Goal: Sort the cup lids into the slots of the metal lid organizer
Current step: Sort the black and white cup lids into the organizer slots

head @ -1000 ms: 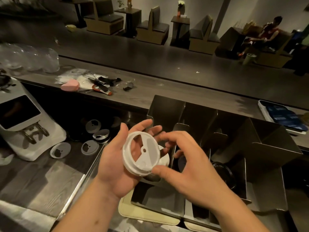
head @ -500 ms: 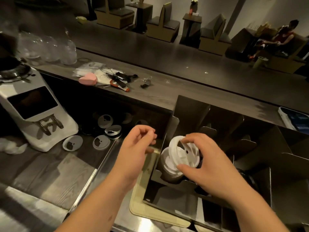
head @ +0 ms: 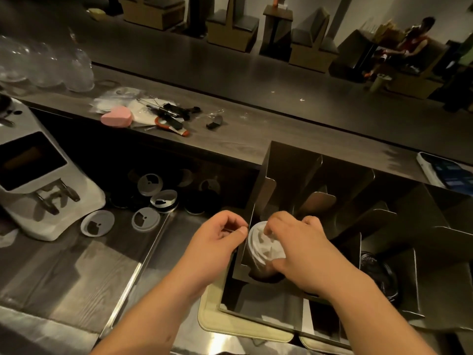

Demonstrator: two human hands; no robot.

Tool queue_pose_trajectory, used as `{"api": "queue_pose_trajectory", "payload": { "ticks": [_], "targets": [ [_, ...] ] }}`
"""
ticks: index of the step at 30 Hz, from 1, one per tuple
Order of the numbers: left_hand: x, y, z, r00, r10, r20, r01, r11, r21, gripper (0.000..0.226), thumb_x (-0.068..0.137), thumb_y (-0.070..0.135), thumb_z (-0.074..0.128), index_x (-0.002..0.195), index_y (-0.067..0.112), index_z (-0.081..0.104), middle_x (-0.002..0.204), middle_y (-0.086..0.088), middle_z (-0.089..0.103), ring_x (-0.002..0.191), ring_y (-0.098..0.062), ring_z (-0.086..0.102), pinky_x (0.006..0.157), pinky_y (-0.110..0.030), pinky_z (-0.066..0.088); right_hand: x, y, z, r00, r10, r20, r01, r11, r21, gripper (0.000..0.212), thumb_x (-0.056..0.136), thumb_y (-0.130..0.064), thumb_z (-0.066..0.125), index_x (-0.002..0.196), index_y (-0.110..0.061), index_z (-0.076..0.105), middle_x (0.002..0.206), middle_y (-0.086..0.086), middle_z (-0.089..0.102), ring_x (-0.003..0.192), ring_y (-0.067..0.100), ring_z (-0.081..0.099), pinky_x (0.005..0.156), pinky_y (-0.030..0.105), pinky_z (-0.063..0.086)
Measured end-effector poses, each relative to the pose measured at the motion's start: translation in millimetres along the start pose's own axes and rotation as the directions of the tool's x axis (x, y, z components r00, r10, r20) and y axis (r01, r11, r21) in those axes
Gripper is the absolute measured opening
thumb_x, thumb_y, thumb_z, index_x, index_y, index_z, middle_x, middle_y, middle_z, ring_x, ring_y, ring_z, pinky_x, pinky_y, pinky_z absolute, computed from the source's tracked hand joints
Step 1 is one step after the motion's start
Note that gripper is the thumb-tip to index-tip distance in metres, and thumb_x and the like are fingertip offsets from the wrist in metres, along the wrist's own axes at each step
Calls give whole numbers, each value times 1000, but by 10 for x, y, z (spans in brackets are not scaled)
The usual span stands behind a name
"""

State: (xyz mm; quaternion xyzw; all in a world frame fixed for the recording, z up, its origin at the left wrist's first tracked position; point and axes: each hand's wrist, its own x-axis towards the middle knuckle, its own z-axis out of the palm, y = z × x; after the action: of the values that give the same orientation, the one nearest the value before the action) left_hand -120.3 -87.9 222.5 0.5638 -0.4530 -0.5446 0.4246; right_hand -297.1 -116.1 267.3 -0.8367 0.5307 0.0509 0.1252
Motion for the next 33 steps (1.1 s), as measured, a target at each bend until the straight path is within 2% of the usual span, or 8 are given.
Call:
{"api": "queue_pose_trajectory", "payload": {
  "ticks": [6,10,13,16,20,25,29,33],
  "targets": [
    [43,-76,-152,994,-25,105,21,999,35,11,97,21,59,97,26,69,94,2,71,93,-17,67,84,-30,55,107,-52,-11,996,11,91,-8,999,-41,59,78,-37,80,127,-34,46,126,-13,41,97,5,47,84,19,45],
    [72,-90,-303,994,-9,107,9,1000,-6,11,97,17,59,97,21,69,95,-6,72,93,-21,68,86,-38,55,63,-186,-94,995,34,95,-23,993,-113,65,80,-46,75,136,-32,43,134,-12,42,116,8,45,95,24,46],
    [198,-225,-609,999,51,-3,-51,998,39,10,95,18,63,91,24,69,92,-13,68,89,-30,64,79,-42,54,118,-539,-195,990,-85,-110,73,992,-106,43,91,-47,60,130,-37,46,124,-16,49,115,4,46,97,21,42],
    [401,-554,-1086,980,50,-192,-11,980,200,5,90,23,66,86,26,67,85,-13,66,77,-29,60,73,-40,48,445,-1077,-16,957,-215,-193,238,966,102,20,95,-42,55,113,-36,53,106,-15,53,101,7,51,86,26,47],
    [668,-1170,-1863,906,-31,-421,302,744,596,30,88,26,66,117,23,63,113,-7,66,101,-30,62,85,-34,49,1155,-1559,802,974,-217,68,206,968,141,24,93,-38,55,113,-26,58,113,-2,59,106,22,57,81,34,46],
    [921,-1762,-2352,862,-322,-392,501,425,754,59,86,36,56,142,28,40,158,-14,28,145,-38,28,112,-42,37,1825,-1711,1561,944,-48,326,-8,986,169,37,93,-30,55,128,-21,57,130,6,54,116,28,58,96,34,49],
    [1196,-2028,-2458,815,-446,-371,537,339,772,63,94,37,49,153,30,27,166,-13,-11,152,-36,-12,121,-51,17,2175,-1675,1789,943,-43,330,-31,976,215,37,95,-26,55,131,-21,52,140,8,42,123,30,53,101,32,43],
    [1475,-2457,-2619,825,-453,-338,514,352,782,64,97,32,37,158,25,19,166,-21,-6,151,-43,-12,122,-56,9,2558,-1630,1900,978,-22,209,-34,964,263,45,95,-18,53,140,-16,46,154,8,32,139,30,39,107,36,37]
  ]
}}
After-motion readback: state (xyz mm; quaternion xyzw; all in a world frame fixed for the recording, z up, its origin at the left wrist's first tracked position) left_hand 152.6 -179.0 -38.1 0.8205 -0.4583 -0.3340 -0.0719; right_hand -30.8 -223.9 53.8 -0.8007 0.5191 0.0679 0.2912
